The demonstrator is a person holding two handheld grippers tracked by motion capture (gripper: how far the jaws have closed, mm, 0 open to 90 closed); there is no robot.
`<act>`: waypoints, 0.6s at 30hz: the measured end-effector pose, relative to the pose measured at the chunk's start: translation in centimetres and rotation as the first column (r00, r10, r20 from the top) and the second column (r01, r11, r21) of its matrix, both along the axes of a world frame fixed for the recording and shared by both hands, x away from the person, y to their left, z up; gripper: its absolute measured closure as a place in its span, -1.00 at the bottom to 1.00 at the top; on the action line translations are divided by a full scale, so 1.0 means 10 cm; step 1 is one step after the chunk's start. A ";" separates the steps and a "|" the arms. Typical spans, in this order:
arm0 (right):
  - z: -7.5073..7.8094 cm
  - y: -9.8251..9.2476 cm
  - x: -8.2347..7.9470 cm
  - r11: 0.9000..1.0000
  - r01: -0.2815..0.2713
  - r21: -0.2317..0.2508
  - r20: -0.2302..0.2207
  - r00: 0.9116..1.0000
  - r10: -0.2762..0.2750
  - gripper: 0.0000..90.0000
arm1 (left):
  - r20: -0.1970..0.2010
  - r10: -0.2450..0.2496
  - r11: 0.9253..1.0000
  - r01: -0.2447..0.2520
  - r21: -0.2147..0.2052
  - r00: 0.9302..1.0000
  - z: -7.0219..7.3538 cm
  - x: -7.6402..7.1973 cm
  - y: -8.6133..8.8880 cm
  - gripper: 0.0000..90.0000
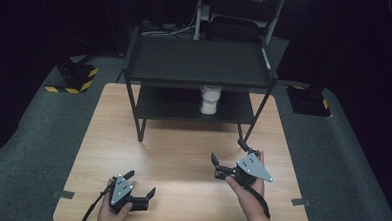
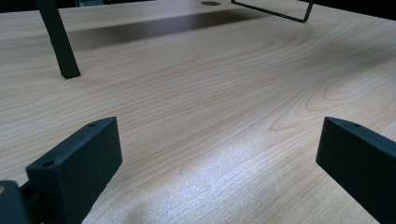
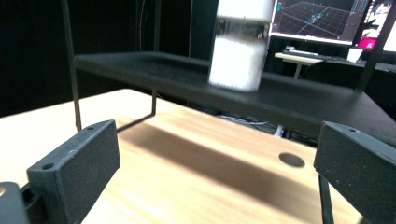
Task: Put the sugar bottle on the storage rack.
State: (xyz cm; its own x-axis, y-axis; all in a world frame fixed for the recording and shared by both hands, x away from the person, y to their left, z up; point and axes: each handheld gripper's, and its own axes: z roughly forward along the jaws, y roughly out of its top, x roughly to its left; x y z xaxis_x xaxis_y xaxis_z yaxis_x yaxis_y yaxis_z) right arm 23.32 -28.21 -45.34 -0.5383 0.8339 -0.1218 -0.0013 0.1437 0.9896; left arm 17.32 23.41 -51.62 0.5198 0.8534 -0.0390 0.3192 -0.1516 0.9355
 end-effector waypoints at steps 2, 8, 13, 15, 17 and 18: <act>-0.06 -0.03 -0.06 1.000 0.002 -0.008 -0.006 1.000 -0.002 -0.99 | 0.000 0.000 1.000 0.000 0.000 1.000 0.00 0.00 0.00 -0.99; -0.23 -0.16 -0.21 1.000 0.009 -0.027 -0.037 0.999 -0.010 -0.99 | 0.002 0.001 1.000 -0.001 0.002 1.000 0.00 0.00 0.00 -0.99; -0.35 -0.25 -0.29 0.999 0.024 -0.042 -0.073 0.997 -0.027 -0.99 | 0.005 0.002 1.000 -0.002 0.007 1.000 0.00 -0.01 -0.01 -0.99; -0.39 -0.28 -0.31 0.998 0.032 -0.048 -0.085 0.996 -0.036 -0.99 | 0.006 0.002 1.000 -0.002 0.008 1.000 0.00 -0.01 -0.01 -0.99; -0.43 -0.32 -0.34 0.998 0.044 -0.048 -0.098 0.994 -0.049 -0.99 | 0.007 0.002 1.000 -0.002 0.008 1.000 0.00 -0.01 -0.02 -0.99; -0.46 -0.34 -0.36 0.997 0.054 -0.050 -0.108 0.992 -0.059 -0.99 | 0.007 0.002 1.000 -0.002 0.008 1.000 0.00 -0.01 -0.02 -0.99</act>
State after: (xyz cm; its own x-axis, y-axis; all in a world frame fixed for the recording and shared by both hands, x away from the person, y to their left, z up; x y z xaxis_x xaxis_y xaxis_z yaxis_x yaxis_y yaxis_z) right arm 19.71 -31.61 -49.96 -0.5025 0.8583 -0.1045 0.1164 0.1869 0.9755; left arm 17.20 23.25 -51.65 0.5181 0.8548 -0.0285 0.3127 -0.1583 0.9366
